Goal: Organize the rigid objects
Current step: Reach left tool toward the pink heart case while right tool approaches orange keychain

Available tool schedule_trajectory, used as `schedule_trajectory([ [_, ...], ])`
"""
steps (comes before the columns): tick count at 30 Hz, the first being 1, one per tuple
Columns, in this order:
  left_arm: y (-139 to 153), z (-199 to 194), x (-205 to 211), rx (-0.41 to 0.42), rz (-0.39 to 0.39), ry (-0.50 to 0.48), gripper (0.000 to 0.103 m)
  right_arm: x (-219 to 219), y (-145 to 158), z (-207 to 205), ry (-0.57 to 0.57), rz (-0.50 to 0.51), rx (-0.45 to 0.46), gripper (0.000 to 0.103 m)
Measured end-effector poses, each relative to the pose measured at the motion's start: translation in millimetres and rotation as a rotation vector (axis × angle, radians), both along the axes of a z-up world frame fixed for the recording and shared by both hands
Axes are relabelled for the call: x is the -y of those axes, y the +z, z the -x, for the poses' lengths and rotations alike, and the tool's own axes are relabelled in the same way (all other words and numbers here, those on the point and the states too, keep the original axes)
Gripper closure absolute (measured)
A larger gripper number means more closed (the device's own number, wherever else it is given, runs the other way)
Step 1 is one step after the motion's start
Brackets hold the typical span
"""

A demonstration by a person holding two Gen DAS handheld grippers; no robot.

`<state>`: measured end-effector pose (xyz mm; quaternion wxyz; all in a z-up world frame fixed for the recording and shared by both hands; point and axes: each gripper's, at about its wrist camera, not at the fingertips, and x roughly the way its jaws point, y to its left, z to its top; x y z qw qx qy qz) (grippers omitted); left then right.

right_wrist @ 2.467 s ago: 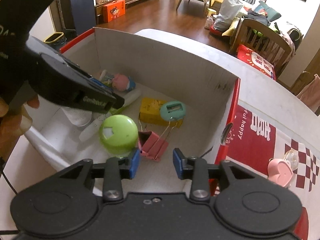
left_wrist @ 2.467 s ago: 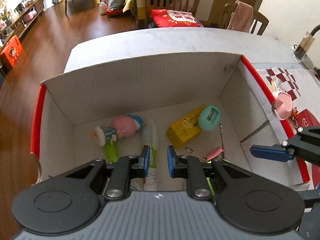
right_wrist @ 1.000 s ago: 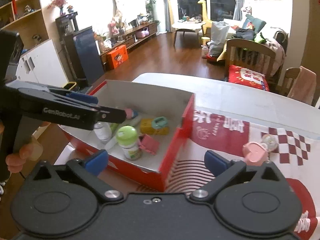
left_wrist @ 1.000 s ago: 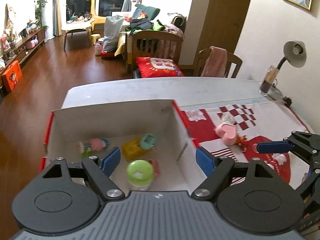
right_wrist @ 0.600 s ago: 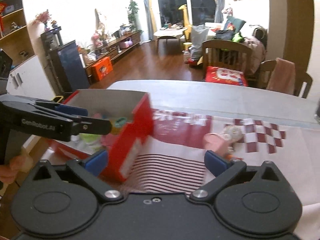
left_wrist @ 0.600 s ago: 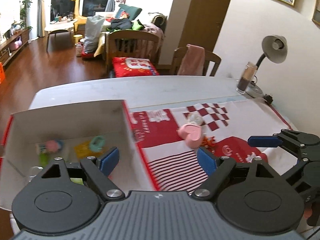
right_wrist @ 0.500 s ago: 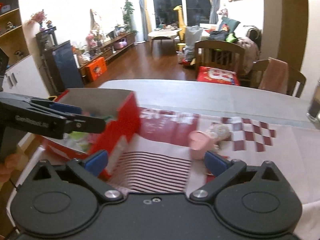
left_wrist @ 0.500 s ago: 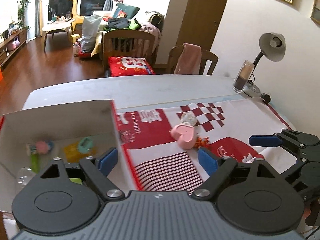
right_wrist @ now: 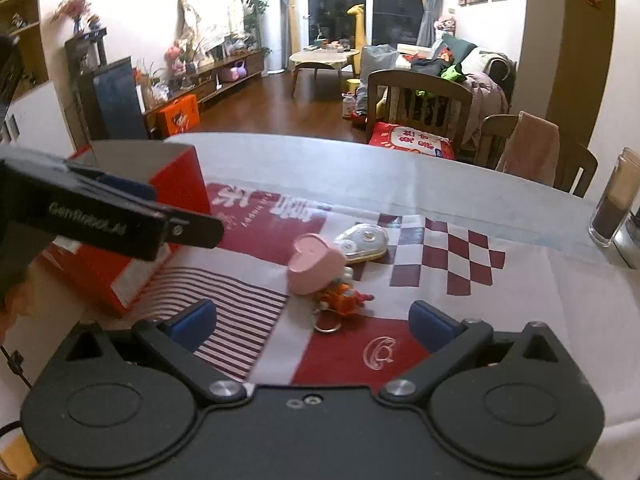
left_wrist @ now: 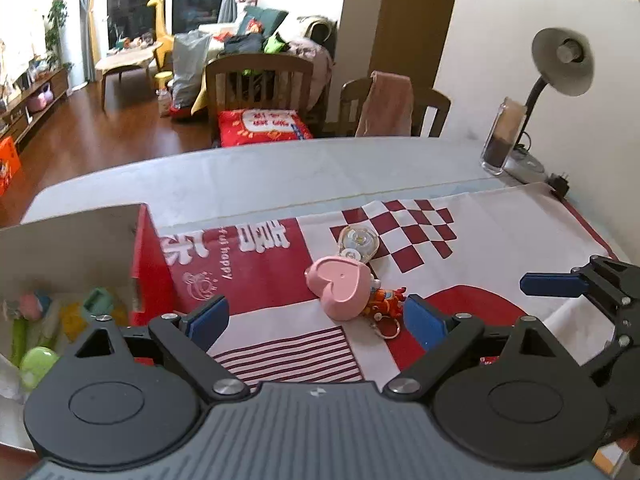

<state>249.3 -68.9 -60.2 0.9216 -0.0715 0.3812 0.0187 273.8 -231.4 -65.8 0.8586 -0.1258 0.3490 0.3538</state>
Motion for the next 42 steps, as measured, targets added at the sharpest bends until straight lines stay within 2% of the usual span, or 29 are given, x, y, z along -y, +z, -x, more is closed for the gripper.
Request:
schedule_trajectory([
  [5,-19,-25,14,-0.035,-0.009,0.033,0.008,-1,-18,-19,0.035,0.018,0.005,0.001],
  [11,-45,-50,32,-0.051,-0.047,0.038,0.008,-5,-39,-37,0.083,0.045,0.012,0.009],
  [18,-68,-81,32,-0.088,-0.075,0.092,0.008,-13,-58,-54,0.119,0.058,-0.005,0.012],
  [23,-81,-97,25,-0.113,-0.003,0.126,0.008,-22,-69,-57,0.161,0.073,-0.002,0.017],
  [31,-93,-115,28,-0.130,0.056,0.131,0.008,-31,-82,-64,0.163,0.071,-0.024,0.025],
  [36,-98,-123,23,-0.132,0.077,0.172,0.008,-33,-87,-68,0.134,0.068,-0.016,0.030],
  [42,-100,-126,30,-0.126,0.057,0.159,0.008,-36,-93,-69,0.093,0.072,-0.014,0.035],
])
